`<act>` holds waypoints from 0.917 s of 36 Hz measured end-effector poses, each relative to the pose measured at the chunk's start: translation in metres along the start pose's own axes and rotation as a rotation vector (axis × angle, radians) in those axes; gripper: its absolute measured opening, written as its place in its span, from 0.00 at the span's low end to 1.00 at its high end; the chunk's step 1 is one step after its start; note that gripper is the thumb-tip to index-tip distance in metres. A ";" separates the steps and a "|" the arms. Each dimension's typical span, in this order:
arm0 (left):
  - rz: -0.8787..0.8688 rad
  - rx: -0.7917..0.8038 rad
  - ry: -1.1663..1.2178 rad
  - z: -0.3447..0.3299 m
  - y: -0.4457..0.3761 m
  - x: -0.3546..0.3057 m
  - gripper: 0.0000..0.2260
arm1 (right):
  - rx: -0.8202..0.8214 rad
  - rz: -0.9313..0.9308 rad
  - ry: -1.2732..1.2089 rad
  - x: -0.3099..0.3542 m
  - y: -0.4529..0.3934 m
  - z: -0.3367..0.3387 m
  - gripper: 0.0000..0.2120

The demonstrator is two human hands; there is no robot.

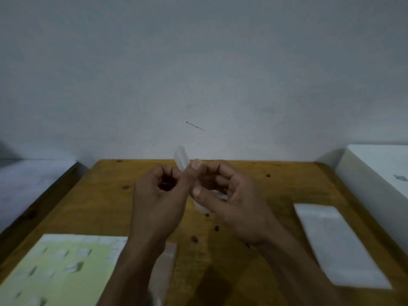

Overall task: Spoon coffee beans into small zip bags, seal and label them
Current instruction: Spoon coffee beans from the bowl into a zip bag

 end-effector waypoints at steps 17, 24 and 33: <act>-0.272 0.129 -0.314 0.001 -0.018 -0.013 0.13 | -0.153 0.212 0.505 0.009 -0.027 0.000 0.07; -0.327 0.147 -0.501 -0.020 -0.010 -0.019 0.14 | -0.280 0.260 0.688 0.014 -0.020 0.013 0.06; -0.290 0.231 -0.619 -0.038 -0.002 -0.019 0.14 | -0.460 0.272 0.746 0.024 -0.022 0.043 0.08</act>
Point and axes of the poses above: each hand's wrist, its own y-axis away from the middle knuckle, its own z-axis out of the back of the hand, x = y × z, the point moved 9 cm from there along -y, towards the middle knuckle, and after that the axes turned 9 degrees about -x, right-handed, at the moved point
